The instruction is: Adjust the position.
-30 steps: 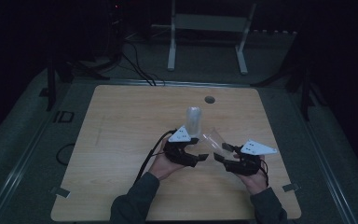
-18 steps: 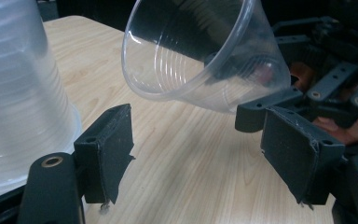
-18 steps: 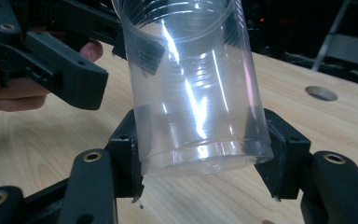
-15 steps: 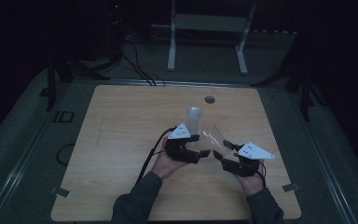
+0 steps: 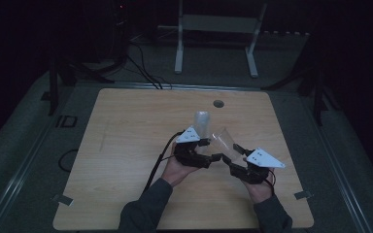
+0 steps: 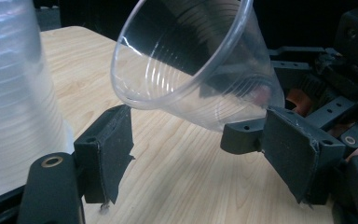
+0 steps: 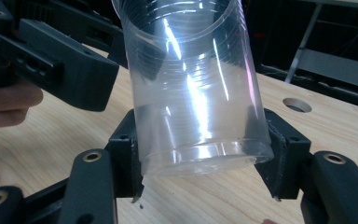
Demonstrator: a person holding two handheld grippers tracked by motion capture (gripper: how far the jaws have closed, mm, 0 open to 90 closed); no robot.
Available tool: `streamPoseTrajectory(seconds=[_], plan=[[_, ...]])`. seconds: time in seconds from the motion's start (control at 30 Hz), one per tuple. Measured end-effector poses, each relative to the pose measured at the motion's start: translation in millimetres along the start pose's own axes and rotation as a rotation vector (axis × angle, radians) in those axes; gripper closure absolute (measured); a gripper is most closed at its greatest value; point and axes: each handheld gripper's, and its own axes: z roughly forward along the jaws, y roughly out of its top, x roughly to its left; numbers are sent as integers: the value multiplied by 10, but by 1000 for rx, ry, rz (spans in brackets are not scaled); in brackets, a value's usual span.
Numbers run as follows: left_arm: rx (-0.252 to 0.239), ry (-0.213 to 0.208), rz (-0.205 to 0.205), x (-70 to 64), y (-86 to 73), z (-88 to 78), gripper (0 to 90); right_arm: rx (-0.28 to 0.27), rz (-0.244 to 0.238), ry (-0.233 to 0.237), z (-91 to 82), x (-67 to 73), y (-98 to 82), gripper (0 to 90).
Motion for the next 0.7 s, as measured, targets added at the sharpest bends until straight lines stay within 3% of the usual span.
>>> streamPoseTrajectory(seconds=[0.23,0.7], plan=[[-29,-18,-45,16,12,18,250,-7,0,-11,7,20,-4,416],[-45,-36,-76,35,14,48,230,-11,0,-13,29,50,-13,415]])
